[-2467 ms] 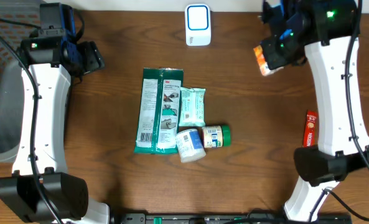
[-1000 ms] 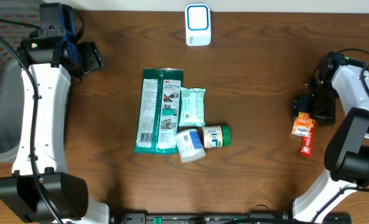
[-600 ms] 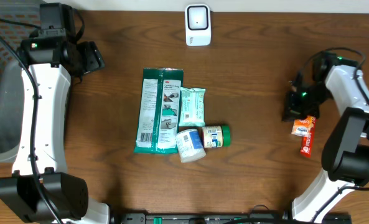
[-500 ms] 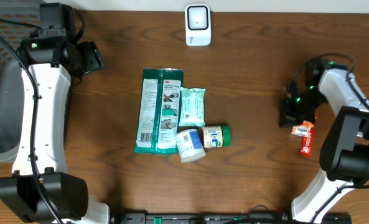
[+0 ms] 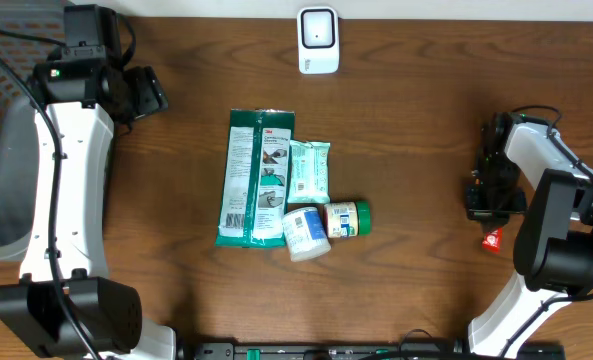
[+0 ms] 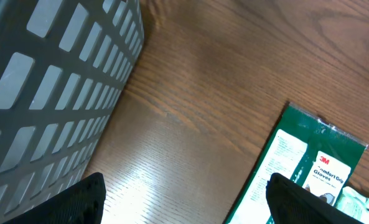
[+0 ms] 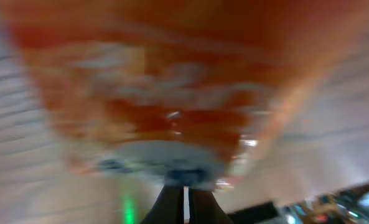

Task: Scan the item barcode
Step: 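Open the right gripper to release the pack and raise it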

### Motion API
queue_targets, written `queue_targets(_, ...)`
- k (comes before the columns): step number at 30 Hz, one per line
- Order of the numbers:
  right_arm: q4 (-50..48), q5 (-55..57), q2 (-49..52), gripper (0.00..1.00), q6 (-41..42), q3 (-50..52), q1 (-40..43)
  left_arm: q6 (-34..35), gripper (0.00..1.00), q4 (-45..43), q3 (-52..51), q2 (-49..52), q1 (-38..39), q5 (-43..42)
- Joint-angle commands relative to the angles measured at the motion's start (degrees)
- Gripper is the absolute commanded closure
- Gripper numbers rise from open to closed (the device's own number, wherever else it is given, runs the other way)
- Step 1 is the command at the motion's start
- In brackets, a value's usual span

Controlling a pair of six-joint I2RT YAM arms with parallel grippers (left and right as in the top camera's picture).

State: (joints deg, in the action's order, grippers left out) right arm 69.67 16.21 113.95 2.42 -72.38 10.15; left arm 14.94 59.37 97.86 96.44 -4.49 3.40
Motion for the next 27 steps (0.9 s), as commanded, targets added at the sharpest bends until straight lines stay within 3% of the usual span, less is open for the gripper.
queue_targets(1, -0.52, 7.67, -0.22, 0.99, 0.94, -0.26, -0.02, -0.33, 0.18, 0.11, 0.24, -0.90, -0.33, 0.94)
queue_targets(12, -2.05, -10.49, -0.22, 0.99, 0.63, -0.13, -0.09, -0.33, 0.18, 0.11, 0.24, -0.90, -0.33, 0.94)
queue_targets(19, -1.97, -8.22, -0.94, 0.99, 0.09, -2.49, -0.13, -0.33, 0.18, 0.11, 0.24, -0.90, -0.33, 0.94)
queue_targets(25, -5.81, -28.22, -4.07, 0.99, -8.94, -3.67, -1.33, -0.33, 0.18, 0.11, 0.24, -0.90, -0.33, 0.94)
queue_targets(27, -7.65, -30.01, -4.07, 0.99, -8.55, -3.61, -1.62, -0.33, 0.18, 0.09, 0.24, -0.90, -0.33, 0.94)
